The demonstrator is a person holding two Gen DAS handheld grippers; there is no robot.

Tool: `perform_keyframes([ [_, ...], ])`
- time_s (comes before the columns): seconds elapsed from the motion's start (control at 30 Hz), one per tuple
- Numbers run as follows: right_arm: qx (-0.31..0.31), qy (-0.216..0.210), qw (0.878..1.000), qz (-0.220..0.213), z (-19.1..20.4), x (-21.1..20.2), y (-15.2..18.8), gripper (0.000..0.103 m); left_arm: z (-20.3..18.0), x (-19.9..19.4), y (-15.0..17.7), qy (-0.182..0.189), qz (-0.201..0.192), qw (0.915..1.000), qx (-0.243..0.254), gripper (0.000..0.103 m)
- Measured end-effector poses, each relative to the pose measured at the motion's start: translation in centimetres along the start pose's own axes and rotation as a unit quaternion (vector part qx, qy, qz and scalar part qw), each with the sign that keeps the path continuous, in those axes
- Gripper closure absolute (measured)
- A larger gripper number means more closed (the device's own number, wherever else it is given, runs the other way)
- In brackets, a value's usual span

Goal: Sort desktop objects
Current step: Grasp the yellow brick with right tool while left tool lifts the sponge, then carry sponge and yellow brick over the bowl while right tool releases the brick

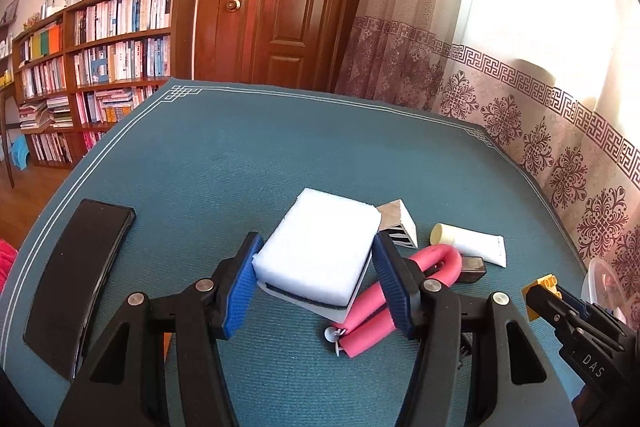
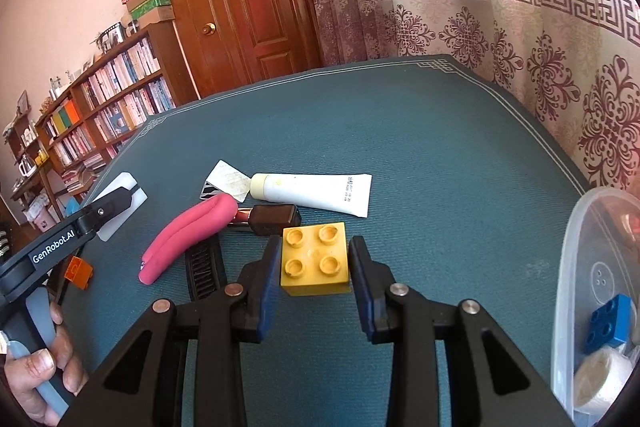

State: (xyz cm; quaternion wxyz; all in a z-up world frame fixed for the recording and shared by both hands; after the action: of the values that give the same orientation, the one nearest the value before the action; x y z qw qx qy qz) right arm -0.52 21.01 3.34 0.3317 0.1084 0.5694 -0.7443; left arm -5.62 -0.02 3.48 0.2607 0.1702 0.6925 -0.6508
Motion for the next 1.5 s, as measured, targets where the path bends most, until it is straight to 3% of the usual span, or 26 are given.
perform_keyframes([
  [0.4, 0.018, 0.035, 0.999, -0.02, -2.7, -5.9, 0.8, 0.066, -5.2, -4.3, 1.3, 0.049, -0.012, 0.9979, 0.041, 0.043],
  [0.53, 0.055, 0.036, 0.997, -0.028, -5.0, -7.9, 0.0, 0.066, -7.5, -5.7, 1.9, 0.073, -0.012, 0.9956, 0.058, 0.043],
  [0.73, 0.063, 0.084, 0.994, -0.041, -8.6, -10.9, 0.0, 0.066, -11.2, -7.6, 3.0, 0.111, -0.011, 0.991, 0.073, 0.043],
  [1.17, 0.112, 0.139, 0.982, -0.054, -16.1, -14.5, 1.8, 0.066, -19.5, -10.2, 4.3, 0.17, -0.001, 0.9775, 0.125, 0.043],
  [1.5, 0.148, 0.153, 0.975, -0.064, -18.5, -15.4, 1.6, 0.066, -25.3, -10.8, 5.1, 0.224, 0.007, 0.9625, 0.154, 0.043],
])
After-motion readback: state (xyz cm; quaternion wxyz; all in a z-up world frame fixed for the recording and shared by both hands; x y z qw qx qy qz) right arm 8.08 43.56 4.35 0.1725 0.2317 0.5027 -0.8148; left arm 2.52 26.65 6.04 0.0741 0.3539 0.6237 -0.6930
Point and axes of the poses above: each gripper's, at about its wrist camera, not at the fingertips, and x roughly the way its jaws point, z to its left, y to its underside, the point moved 4 cm from there along x, roughly the way its jaws point, and after that the axes turned 14 degrees about -y, right-handed, at the moved point
